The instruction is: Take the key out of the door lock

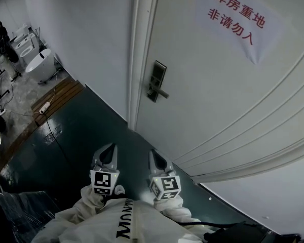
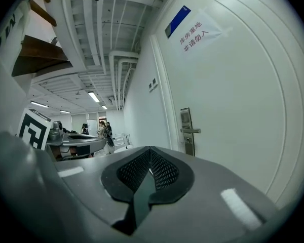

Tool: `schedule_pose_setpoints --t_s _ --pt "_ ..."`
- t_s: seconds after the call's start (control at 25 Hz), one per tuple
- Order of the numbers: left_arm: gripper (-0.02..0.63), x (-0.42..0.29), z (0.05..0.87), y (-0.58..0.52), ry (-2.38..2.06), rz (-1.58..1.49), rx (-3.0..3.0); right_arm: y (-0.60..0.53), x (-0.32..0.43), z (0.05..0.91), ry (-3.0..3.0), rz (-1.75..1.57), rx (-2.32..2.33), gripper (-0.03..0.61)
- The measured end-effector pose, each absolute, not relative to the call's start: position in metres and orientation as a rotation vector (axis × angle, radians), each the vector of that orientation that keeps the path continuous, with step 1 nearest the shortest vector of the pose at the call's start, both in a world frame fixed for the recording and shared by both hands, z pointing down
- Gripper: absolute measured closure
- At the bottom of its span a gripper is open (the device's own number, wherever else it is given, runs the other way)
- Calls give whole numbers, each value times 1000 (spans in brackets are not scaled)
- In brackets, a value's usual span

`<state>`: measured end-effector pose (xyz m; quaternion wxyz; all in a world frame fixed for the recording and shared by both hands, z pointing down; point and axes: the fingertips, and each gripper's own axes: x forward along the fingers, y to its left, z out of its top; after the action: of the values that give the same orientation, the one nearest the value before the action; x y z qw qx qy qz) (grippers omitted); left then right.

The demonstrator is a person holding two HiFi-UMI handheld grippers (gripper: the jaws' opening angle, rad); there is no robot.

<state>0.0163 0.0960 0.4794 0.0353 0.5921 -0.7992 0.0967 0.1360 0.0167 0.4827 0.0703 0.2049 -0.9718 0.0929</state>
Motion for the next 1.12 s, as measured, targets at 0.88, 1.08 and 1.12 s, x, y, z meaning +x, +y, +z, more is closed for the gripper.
schedule_pose_setpoints --t_s 0.88,1.08,1.12 --pt "614 -97 502 54 -2412 291 1809 -36 21 494 -2891 261 654 578" --pt "614 -121 495 11 -2440 312 1795 -82 -8 485 -2929 229 631 578" --pt "614 -126 492 0 -2445 313 1798 -91 -14 482 -2937 219 629 578"
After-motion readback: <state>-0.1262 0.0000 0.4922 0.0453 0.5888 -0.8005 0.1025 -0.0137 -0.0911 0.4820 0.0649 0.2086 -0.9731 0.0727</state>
